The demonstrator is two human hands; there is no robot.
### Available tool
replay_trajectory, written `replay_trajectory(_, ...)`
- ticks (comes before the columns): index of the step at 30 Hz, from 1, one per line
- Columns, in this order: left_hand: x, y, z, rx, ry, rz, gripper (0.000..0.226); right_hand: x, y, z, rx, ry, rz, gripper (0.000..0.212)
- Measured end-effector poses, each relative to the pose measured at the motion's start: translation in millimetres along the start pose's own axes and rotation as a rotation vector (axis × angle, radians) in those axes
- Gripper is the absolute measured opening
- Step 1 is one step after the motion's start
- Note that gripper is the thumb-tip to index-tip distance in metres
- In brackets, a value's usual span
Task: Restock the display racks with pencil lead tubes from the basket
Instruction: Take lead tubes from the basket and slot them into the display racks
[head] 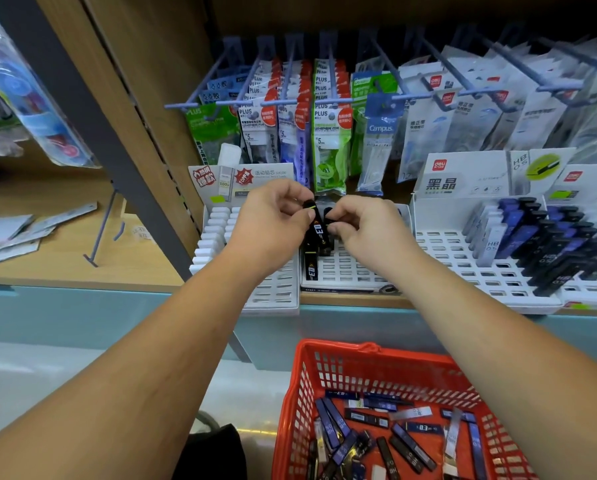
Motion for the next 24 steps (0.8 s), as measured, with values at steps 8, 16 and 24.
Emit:
replay_trajectory(8,0.9,3.8,5.2,0.067,0.046,0.048,0.019,1.7,7.4,-5.4,-0.102,0.034,0.092,0.017)
replay_trajectory(16,6.2,26.5,10.1,0.277,0.107,0.049,0.03,-7.4,-16.7,16.9,-0.254,-0.123,0.093,0.033)
replay_trajectory(24,2.8,29.2,4.7,0.412,0.122,0.003,0.018,-36.2,-29.9,6.8,-0.538,-0.174,0.135,0.041)
Point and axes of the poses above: each hand's wrist, its own x-axis towards the middle knuckle, its own y-axis out of the palm, z = x × y, the point moved 8 cm from there along x, towards the middle knuckle, and after that the axes turned 15 degrees about -y, right-handed, at the moved point
